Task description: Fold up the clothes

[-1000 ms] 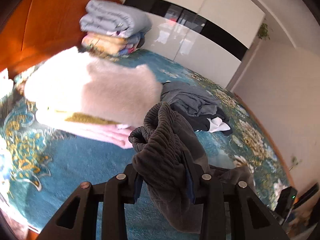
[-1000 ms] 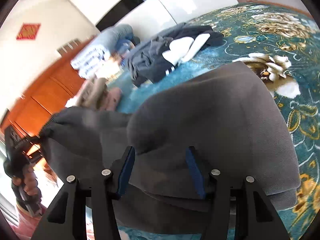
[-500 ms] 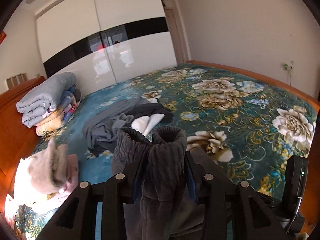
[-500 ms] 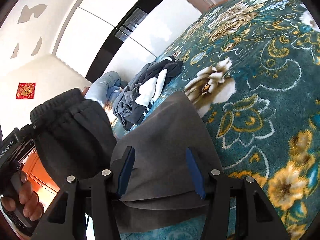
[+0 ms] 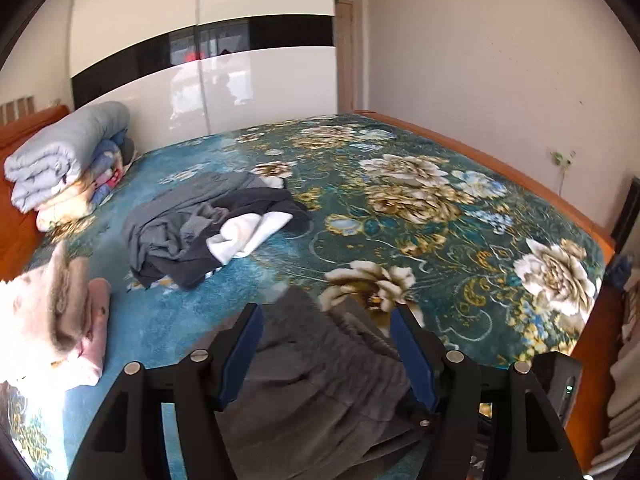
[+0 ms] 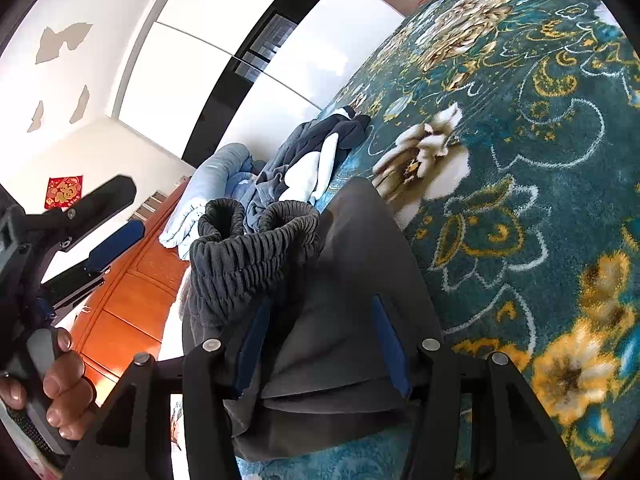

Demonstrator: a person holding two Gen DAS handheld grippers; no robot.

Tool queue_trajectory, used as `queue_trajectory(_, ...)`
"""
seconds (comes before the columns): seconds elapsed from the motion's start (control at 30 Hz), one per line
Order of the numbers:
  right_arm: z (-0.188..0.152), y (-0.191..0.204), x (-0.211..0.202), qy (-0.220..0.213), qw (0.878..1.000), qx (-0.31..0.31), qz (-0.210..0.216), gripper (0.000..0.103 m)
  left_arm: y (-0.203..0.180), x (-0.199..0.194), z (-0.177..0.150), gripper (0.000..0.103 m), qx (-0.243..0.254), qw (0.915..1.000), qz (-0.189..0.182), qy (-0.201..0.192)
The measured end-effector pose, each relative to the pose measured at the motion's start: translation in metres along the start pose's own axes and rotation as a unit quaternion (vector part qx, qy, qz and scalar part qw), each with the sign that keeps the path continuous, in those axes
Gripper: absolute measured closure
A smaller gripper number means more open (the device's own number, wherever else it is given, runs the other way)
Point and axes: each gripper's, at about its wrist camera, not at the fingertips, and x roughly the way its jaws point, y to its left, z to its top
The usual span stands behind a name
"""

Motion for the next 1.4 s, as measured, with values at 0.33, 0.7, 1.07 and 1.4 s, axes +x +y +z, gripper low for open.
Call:
queue_trajectory(0.33,0.005,-0.001,-0.026,-0.045,0.998,0.015,0.049,0.043,0.118,0.041,-0.105,0.026,-0.092,0.9831,0.09,0.13)
queue_trajectory(0.7,0.001,0.034,0.038,0.031,0.999,-0.016,-0.01,0.028,0.09,0.046,-0.126,0.026,-0.024,0.9938,0.023,0.106)
queue_trajectory(1.07,0.034,0.083,0.009,-0.034,0.994,-0.102,-0.012,0.067,0.094,0.041,-0.118,0.026,-0.06,0.9901,-0.091,0.088)
queue_trajectory(1.4,0.03,0.009,-0.007,0.001,0.998,-0.005,-0.059,0.06,0.131,0.051,-0.124,0.025,-0.131,0.9794,-0.113,0.104)
